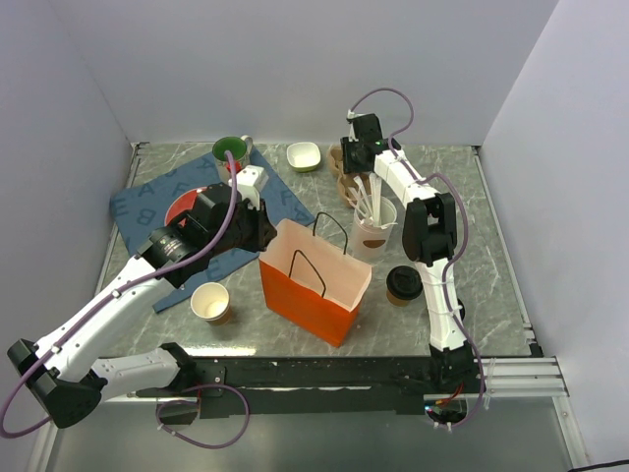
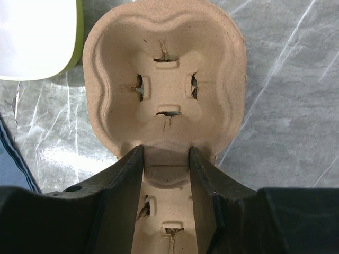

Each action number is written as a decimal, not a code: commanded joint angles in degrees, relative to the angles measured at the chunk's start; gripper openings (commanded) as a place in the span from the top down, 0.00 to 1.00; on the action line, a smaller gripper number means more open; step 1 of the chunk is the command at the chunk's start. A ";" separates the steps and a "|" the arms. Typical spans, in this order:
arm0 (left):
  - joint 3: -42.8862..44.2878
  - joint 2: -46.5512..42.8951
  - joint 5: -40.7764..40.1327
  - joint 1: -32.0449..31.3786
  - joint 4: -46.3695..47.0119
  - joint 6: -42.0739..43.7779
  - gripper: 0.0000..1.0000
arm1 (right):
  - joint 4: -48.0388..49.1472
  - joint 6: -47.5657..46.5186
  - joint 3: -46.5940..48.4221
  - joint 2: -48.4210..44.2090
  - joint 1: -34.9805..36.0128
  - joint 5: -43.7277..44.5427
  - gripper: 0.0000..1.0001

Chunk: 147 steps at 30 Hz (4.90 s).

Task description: Pack the takeout coffee

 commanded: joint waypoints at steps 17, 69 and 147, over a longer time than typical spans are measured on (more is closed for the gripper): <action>1.13 -1.00 -0.95 0.10 0.76 -2.97 0.83 | 5.47 -1.13 0.03 -7.51 -1.77 -0.72 0.65; 1.04 -1.44 -2.53 0.19 -0.03 -1.83 0.78 | 4.59 1.16 -0.24 -8.65 -3.26 0.08 0.51; 0.07 -1.97 -3.24 0.98 -0.03 -1.92 0.83 | -1.48 1.77 1.44 -2.32 -1.41 2.71 0.64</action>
